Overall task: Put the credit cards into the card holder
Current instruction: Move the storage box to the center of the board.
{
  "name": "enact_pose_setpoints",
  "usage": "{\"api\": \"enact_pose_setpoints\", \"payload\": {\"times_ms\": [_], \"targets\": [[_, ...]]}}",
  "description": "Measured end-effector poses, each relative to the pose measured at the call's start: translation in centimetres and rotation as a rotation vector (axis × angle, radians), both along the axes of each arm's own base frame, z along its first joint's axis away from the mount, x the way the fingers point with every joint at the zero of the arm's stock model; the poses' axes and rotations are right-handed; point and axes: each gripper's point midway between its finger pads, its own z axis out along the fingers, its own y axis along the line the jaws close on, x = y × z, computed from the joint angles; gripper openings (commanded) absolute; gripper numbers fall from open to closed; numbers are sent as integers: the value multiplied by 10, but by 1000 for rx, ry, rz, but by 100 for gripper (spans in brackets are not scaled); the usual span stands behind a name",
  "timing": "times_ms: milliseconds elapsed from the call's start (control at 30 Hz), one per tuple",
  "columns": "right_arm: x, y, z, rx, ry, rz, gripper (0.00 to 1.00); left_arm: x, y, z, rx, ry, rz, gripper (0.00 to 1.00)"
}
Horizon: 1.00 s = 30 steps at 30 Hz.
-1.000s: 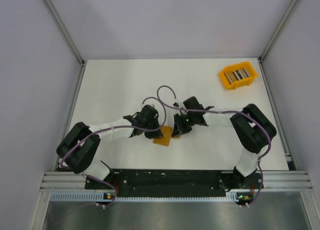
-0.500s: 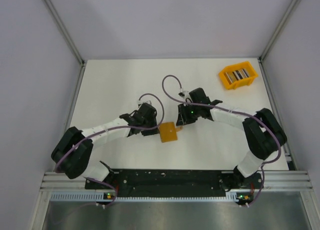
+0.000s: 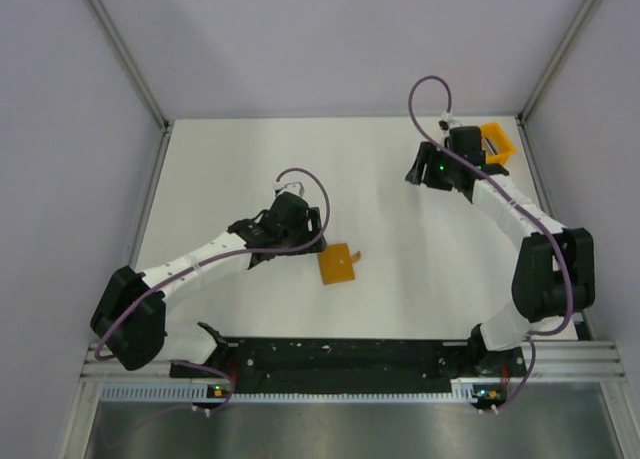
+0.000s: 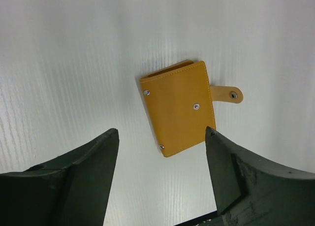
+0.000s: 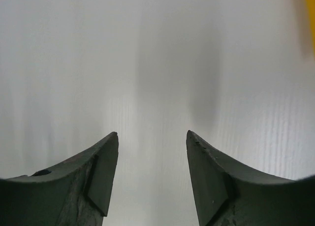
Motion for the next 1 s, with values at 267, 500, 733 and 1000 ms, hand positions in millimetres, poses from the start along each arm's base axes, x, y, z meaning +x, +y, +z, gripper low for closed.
{"api": "enact_pose_setpoints", "payload": {"times_ms": [267,500,733,1000], "targets": [[92,-61,14,-136,-43,-201,71,0,3,-1,13,-6,-17,82],[139,-119,-4,-243,-12,-297,75,-6,7,-8,23,7,-22,82],[155,-166,-19,-281,17,-346,79,-9,7,-12,23,21,-29,82],[160,-168,-42,-257,59,-316,80,-10,7,-12,18,23,-32,82]]}}
